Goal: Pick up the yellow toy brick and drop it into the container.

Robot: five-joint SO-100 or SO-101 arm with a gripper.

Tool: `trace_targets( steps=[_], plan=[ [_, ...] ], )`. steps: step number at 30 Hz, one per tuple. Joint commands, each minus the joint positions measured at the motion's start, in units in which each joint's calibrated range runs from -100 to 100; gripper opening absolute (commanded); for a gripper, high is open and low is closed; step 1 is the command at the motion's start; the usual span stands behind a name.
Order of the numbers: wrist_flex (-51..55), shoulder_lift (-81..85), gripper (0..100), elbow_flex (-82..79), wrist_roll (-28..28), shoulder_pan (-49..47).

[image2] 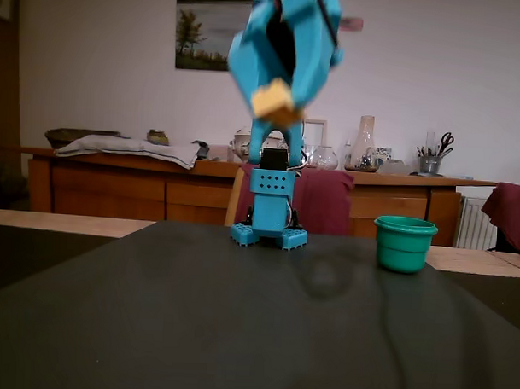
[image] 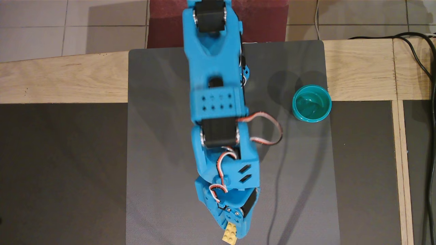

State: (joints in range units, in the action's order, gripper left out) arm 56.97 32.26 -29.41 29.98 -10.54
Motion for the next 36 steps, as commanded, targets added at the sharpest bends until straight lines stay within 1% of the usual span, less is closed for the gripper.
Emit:
trace_targets(
  steps=[1, 5, 10, 19, 26, 31, 36],
  plan=[
    [7.66, 1.72, 0, 8.92, -2.02, -3.35],
    [17.35, 1.98, 0, 15.24, -4.74, -10.46],
    [25.08, 2.48, 0, 18.22, -7.66, -18.59],
    [34.05, 2.65, 0, 19.39, -12.11, -30.27],
    [42.23, 2.73, 0, 19.39, -16.71, -41.88],
    [43.03, 5.77, 0, 18.49, -19.84, -48.37],
    [43.03, 6.11, 0, 15.6, -20.37, -48.53]
  ],
)
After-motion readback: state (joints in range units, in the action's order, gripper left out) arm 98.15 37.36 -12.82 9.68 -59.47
